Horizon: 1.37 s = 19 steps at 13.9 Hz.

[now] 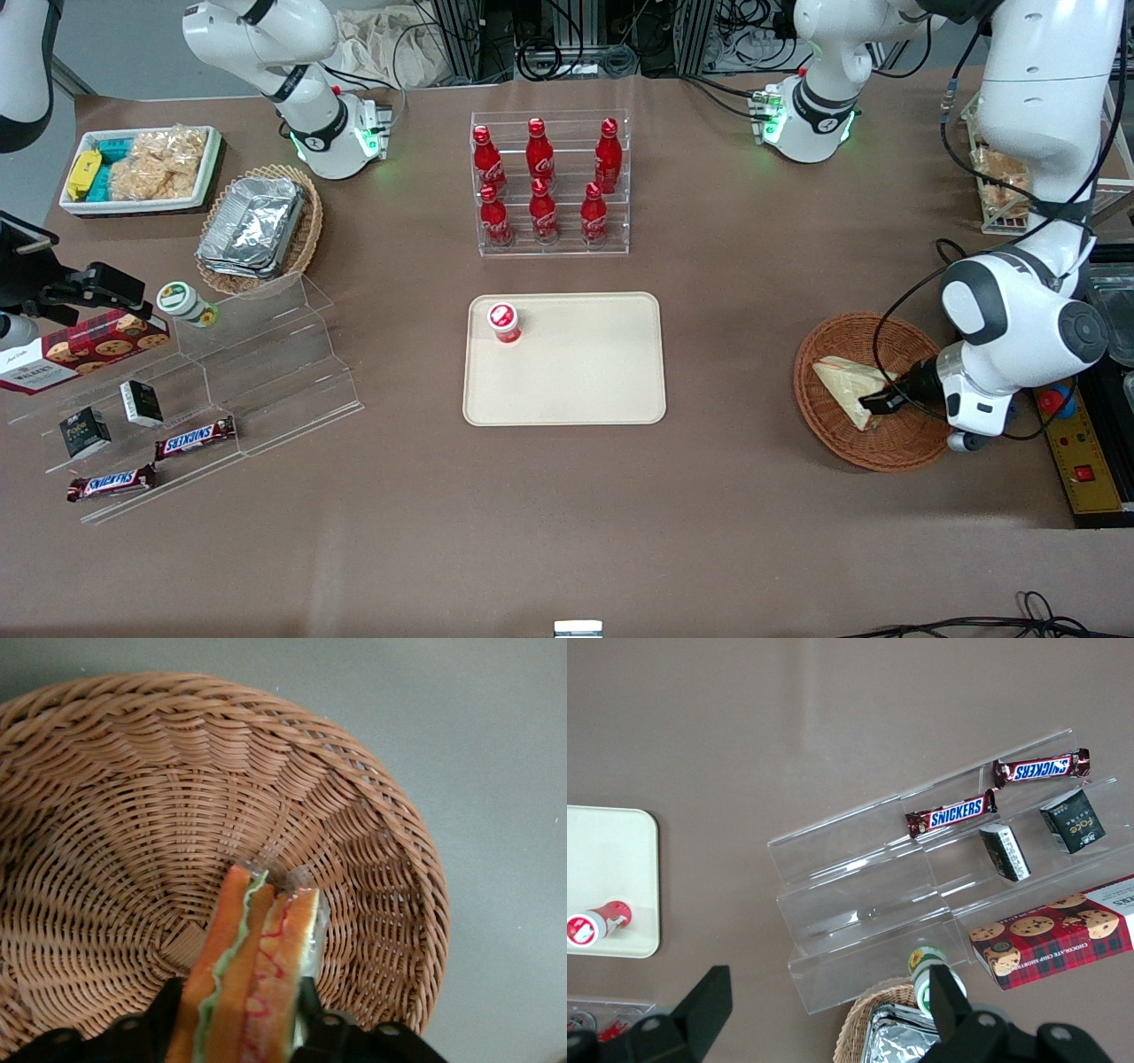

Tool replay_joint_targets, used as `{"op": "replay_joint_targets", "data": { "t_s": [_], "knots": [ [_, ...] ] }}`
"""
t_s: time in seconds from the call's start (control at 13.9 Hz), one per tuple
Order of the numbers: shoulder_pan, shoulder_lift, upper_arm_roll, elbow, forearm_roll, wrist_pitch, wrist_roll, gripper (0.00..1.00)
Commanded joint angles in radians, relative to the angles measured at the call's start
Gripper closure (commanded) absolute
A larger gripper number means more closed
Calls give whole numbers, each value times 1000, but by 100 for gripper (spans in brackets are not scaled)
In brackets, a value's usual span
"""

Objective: Place sandwich from basket to tray
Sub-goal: 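Lift the sandwich out of the basket with the left gripper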

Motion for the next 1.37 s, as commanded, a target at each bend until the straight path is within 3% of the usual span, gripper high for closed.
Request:
{"op": "replay_joint_targets", "data": {
  "t_s": [0.0,0.14,0.29,0.65,0.86,1.08,1.3],
  "knots": [
    [-4,-28,-1,-11,-14,3,-7,84],
    [-6,-69,-3,23,-7,-32,-6,90],
    [-6,-116,2,102,15,-172,0,92],
    [-6,-231,-3,332,179,-553,-7,92],
    [-24,-272,-26,467,230,-787,-10,92],
    [-99,-309,-70,532,291,-901,-117,92],
    [-236,-315,-116,537,294,-915,-340,92]
  ]
}}
